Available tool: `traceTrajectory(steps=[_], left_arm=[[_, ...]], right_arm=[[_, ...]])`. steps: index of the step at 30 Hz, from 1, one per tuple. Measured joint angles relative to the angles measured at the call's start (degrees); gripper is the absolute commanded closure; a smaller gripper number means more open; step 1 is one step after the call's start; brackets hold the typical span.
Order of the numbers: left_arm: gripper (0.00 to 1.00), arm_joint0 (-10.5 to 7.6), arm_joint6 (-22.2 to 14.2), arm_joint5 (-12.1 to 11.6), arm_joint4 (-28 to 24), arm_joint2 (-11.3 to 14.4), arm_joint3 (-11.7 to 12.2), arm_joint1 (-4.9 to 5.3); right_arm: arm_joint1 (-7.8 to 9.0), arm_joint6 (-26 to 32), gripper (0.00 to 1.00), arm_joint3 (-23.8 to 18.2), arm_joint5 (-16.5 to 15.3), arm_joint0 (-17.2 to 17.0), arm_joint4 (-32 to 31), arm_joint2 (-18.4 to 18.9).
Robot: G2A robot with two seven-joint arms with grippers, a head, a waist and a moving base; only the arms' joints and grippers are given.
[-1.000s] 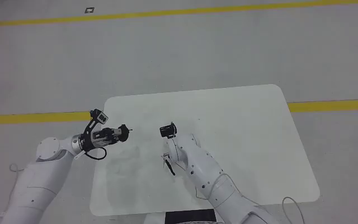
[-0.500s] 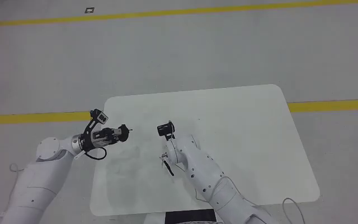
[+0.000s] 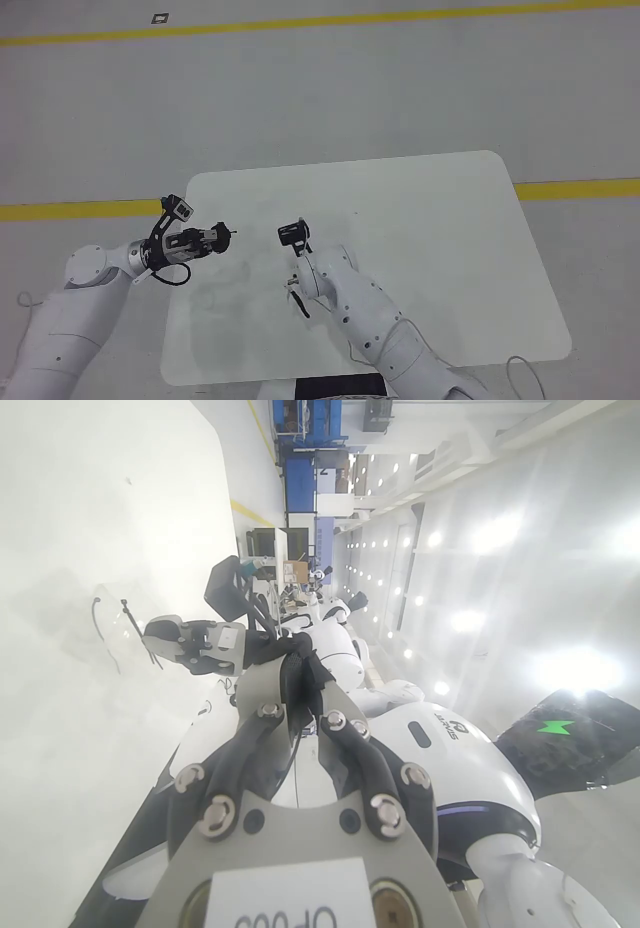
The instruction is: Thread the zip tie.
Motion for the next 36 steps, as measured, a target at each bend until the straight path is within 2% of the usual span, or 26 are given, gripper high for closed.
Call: traceTrajectory(steps=[3, 5, 13, 21, 29, 32, 35, 36], left_arm=[[1.00, 0.00, 0.0, 0.0, 0.0, 0.0, 0.0, 0.00], [1.00, 0.00, 0.0, 0.0, 0.0, 0.0, 0.0, 0.00], [1.00, 0.00, 0.0, 0.0, 0.0, 0.0, 0.0, 0.00], [1.00, 0.00, 0.0, 0.0, 0.0, 0.0, 0.0, 0.00], [1.00, 0.00, 0.0, 0.0, 0.0, 0.0, 0.0, 0.00], [1.00, 0.00, 0.0, 0.0, 0.0, 0.0, 0.0, 0.00], [1.00, 0.00, 0.0, 0.0, 0.0, 0.0, 0.0, 0.00], [1.00, 0.00, 0.0, 0.0, 0.0, 0.0, 0.0, 0.00]], right_arm=[[-0.40, -0.6, 0.82, 1.8, 0.0, 0.7, 0.9, 0.3], [-0.65, -0.9, 0.76, 2.7, 0.0, 1.1, 1.3, 0.4], [-1.18, -1.2, 0.76, 4.2, 0.0, 2.0, 1.2, 0.7], [-1.32, -1.1, 0.80, 4.4, 0.0, 2.1, 0.7, 1.3], [-1.50, -2.6, 0.80, 6.1, 0.0, 2.9, 0.6, 0.3], [-1.62, -3.4, 0.85, 7.4, -0.1, 3.5, 1.1, 0.2], [-1.73, -4.5, 0.85, 8.7, -0.6, 4.1, 2.0, 0.2], [-1.76, -4.9, 0.90, 9.1, -0.6, 4.3, 2.2, 0.3]])
